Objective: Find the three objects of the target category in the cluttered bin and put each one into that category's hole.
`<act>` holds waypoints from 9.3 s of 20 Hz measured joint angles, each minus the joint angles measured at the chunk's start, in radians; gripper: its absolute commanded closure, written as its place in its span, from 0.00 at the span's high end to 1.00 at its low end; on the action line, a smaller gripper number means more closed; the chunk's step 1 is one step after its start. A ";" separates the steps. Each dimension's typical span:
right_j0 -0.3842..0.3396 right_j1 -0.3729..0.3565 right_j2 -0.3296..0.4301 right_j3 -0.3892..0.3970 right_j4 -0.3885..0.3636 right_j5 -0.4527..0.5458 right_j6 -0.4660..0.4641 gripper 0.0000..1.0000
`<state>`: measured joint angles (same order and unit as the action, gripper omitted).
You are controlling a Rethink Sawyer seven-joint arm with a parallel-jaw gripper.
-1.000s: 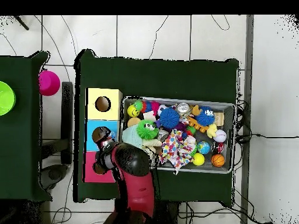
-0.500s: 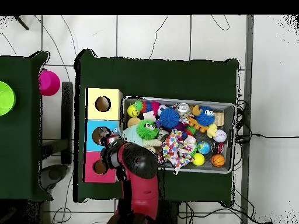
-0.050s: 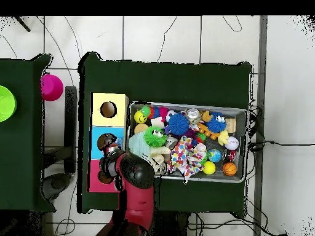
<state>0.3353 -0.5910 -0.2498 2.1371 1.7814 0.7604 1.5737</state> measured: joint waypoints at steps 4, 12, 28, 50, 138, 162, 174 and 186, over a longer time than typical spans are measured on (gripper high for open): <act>0.019 0.014 -0.002 -0.010 0.016 0.000 0.000 0.00; 0.024 0.016 -0.003 -0.012 0.026 0.001 -0.001 0.00; 0.037 0.027 -0.004 -0.026 0.054 0.001 -0.001 0.00; 0.056 0.055 -0.022 -0.072 0.057 0.013 -0.001 0.00; -0.259 -0.017 -0.284 -0.863 -1.236 0.257 0.350 1.00; -0.237 -0.059 -0.071 -0.873 -1.335 0.256 0.314 1.00; -0.236 -0.087 -0.073 -0.744 -1.351 0.198 0.314 0.00; -0.228 -0.084 -0.074 -0.725 -1.369 0.147 0.314 0.00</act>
<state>0.1070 -0.6746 -0.3242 1.4121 0.4122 0.9079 1.8879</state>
